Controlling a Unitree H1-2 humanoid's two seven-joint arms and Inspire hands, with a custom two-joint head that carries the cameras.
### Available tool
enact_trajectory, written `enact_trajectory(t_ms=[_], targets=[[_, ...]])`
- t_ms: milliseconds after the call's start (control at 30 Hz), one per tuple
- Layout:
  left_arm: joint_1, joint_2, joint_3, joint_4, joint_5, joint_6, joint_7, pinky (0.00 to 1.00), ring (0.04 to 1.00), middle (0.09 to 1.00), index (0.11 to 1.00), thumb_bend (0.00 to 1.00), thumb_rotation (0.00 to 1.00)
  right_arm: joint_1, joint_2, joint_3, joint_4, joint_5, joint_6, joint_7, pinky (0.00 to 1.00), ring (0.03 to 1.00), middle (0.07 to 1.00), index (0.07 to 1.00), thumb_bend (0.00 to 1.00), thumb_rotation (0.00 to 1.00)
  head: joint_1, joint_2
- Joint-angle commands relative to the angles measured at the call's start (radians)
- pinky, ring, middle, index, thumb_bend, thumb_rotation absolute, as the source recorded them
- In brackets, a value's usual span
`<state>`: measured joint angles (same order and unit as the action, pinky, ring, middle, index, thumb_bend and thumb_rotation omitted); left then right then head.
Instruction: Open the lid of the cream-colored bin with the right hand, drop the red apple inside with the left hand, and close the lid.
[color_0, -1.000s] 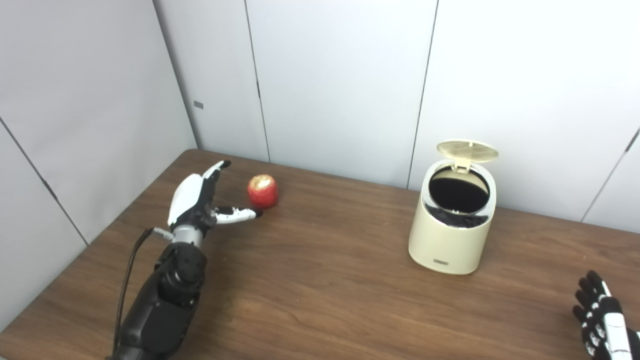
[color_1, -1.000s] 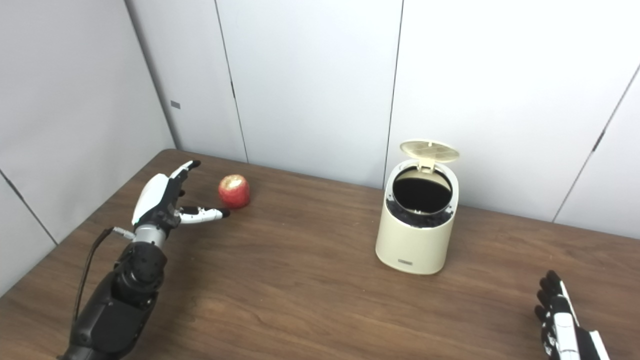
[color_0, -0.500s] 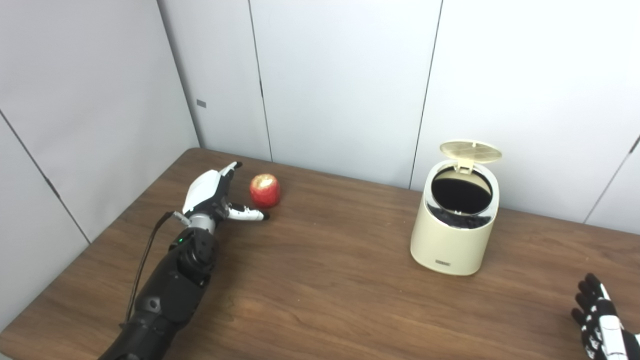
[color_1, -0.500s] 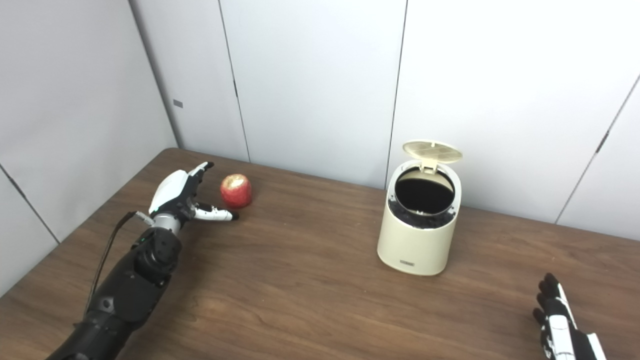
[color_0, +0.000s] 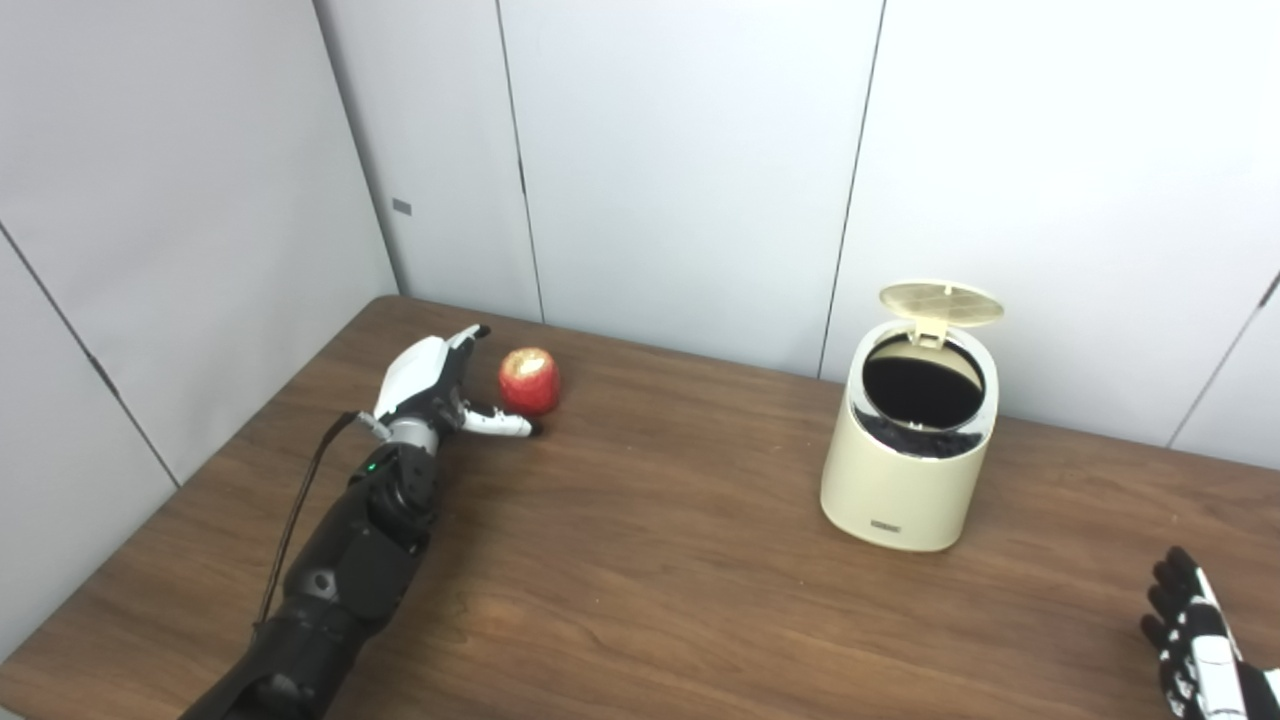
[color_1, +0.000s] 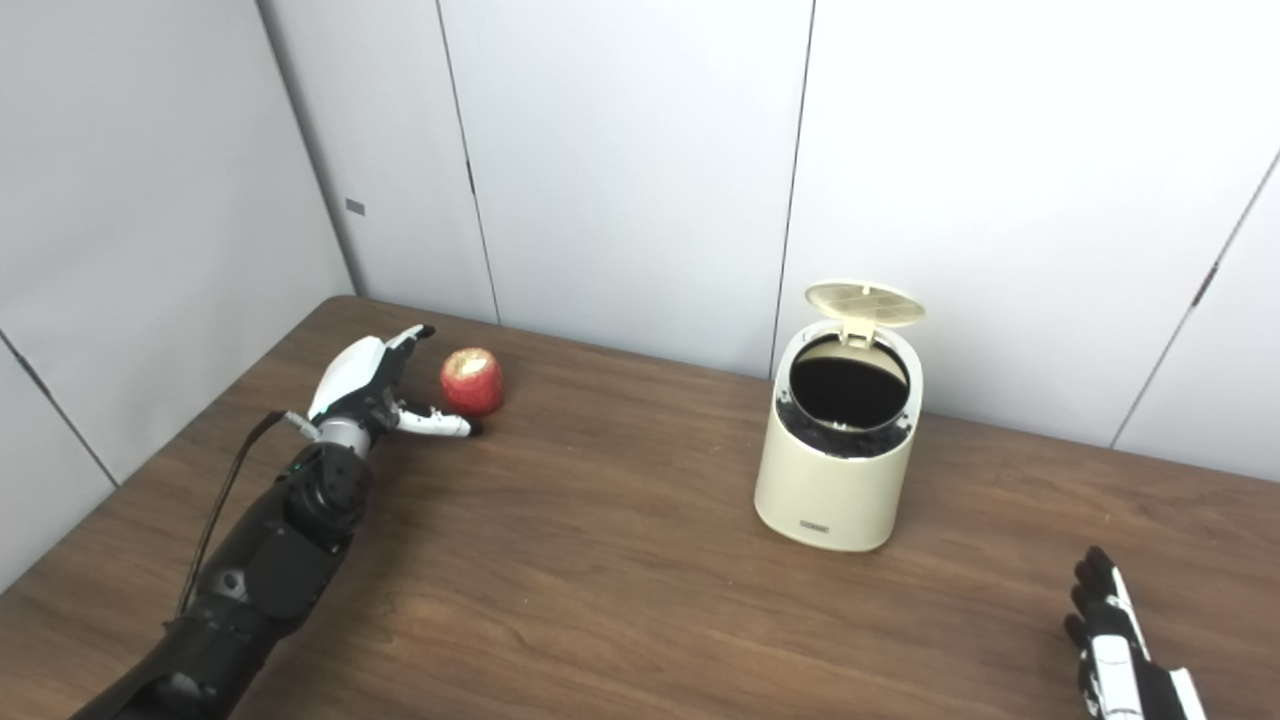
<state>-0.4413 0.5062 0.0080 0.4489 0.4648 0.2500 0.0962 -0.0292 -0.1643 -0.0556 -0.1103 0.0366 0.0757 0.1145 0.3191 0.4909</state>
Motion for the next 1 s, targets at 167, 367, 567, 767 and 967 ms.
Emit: enact_trajectory(t_ms=[167,367,567,767,967], targets=[[-0.077,0.034,-0.016,0.017,-0.006,-0.027,0.003,0.81,0.936,0.951,0.952,0.97,0.22,-0.016,0.004,0.004,0.002,0.001,-0.046,-0.003,0.99,1.000,1.000,1.000,0.45,1.00,-0.011,0.001],[-0.108,0.036,-0.037,0.051,-0.005,-0.029,-0.012,0.81,0.933,0.955,0.960,0.94,0.22,-0.017,0.008,0.007,0.015,-0.022,-0.057,-0.017,0.97,1.000,0.994,0.990,0.47,1.00,-0.020,-0.001],[-0.135,0.034,-0.064,0.068,0.002,-0.017,-0.023,0.82,0.924,0.939,0.959,0.93,0.23,-0.021,0.013,0.007,0.022,-0.017,-0.055,-0.019,0.97,1.000,0.991,0.985,0.47,1.00,-0.029,-0.002],[-0.151,0.026,-0.071,0.068,-0.014,-0.028,-0.042,0.75,0.867,0.925,0.955,0.92,0.22,-0.021,0.013,0.013,0.027,-0.028,-0.057,-0.020,0.95,0.997,0.987,0.981,0.50,1.00,-0.042,-0.002],[-0.163,0.022,-0.084,0.086,-0.020,-0.056,-0.048,0.74,0.834,0.879,0.919,0.89,0.20,-0.019,0.016,0.012,0.035,-0.028,-0.063,-0.028,0.96,0.997,0.987,0.984,0.53,1.00,-0.051,-0.002]])
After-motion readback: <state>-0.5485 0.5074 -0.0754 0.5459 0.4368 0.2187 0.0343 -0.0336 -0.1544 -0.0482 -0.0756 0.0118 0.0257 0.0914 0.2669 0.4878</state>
